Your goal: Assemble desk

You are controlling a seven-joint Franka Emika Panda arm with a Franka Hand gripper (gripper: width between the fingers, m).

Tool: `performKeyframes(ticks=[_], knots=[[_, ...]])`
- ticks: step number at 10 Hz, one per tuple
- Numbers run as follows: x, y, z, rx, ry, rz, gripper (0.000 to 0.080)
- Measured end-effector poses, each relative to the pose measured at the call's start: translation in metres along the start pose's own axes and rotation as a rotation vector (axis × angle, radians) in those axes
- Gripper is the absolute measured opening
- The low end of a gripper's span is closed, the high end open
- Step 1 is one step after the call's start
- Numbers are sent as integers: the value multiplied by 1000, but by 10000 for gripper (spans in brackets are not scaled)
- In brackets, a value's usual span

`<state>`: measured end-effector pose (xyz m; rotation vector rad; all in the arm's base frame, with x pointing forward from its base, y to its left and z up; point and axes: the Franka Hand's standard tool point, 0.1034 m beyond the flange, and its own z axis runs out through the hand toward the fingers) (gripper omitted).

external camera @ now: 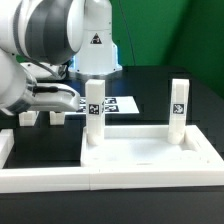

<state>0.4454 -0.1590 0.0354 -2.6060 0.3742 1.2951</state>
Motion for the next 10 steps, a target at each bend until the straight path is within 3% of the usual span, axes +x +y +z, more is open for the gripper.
performKeyframes(ticks=[6, 10], knots=[[0, -1, 2, -2, -2, -1, 649], [-4, -5, 17, -6, -22, -2, 649]])
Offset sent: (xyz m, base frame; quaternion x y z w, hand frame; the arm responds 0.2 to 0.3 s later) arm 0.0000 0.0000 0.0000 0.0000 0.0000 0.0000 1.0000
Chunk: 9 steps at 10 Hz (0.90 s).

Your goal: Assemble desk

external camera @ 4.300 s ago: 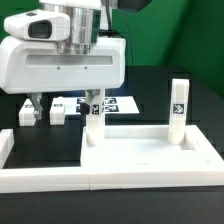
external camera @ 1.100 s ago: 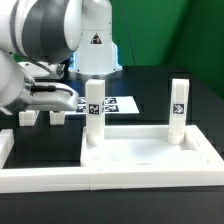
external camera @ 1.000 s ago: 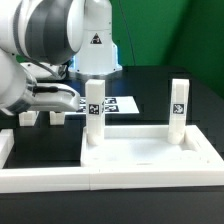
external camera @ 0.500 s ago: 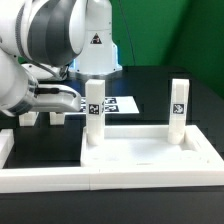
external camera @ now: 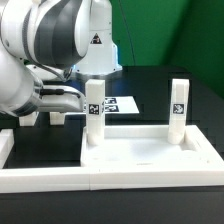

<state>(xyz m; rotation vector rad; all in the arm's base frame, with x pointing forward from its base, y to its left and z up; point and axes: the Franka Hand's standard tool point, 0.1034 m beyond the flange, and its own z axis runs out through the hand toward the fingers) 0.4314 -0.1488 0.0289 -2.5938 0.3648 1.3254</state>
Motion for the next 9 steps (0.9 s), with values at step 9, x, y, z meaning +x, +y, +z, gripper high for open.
performKeyframes(ticks=[9], knots=[[-4, -7, 4, -5, -24, -4, 649]])
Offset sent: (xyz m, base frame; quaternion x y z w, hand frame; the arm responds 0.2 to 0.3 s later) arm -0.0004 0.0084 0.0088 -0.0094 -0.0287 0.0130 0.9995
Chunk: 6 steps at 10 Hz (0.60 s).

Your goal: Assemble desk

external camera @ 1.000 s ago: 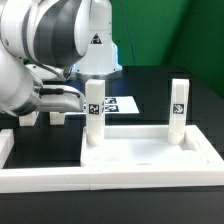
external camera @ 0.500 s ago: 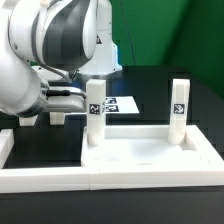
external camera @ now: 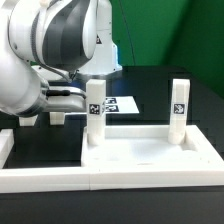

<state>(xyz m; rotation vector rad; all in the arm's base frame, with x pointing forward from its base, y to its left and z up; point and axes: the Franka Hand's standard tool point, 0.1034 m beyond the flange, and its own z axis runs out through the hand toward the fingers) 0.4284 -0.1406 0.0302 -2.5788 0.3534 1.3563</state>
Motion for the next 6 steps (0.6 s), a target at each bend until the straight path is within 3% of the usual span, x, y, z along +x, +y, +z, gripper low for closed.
performKeyframes(ticks=[4, 6], knots=[[-4, 5, -5, 8, 16, -22, 649], [-4, -1, -16, -19, 109, -98, 649]])
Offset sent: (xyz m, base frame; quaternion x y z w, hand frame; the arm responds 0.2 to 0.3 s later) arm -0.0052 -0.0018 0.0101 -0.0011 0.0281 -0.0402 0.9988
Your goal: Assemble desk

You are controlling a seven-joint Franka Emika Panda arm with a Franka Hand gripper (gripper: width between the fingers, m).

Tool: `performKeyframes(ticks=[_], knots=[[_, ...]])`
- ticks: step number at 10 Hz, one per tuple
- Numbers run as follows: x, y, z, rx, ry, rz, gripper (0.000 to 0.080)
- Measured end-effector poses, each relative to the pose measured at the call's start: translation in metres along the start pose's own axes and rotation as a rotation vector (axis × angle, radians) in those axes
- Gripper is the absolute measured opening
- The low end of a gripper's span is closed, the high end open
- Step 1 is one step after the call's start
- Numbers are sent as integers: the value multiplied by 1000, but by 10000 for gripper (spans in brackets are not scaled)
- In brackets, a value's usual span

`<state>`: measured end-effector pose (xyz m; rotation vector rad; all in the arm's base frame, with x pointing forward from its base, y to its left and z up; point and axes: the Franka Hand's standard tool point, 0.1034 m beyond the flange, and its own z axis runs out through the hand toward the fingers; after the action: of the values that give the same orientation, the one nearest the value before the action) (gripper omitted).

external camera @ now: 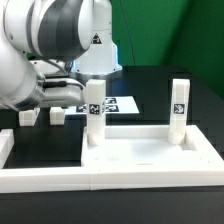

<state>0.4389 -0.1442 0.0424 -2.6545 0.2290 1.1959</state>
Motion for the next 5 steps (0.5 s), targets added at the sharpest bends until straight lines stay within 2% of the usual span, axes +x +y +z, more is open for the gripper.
performKeyframes(ticks=[4, 5], knots=[[-3, 0, 2, 7, -6, 3, 649], [-11, -3, 2, 16, 0, 0, 649]])
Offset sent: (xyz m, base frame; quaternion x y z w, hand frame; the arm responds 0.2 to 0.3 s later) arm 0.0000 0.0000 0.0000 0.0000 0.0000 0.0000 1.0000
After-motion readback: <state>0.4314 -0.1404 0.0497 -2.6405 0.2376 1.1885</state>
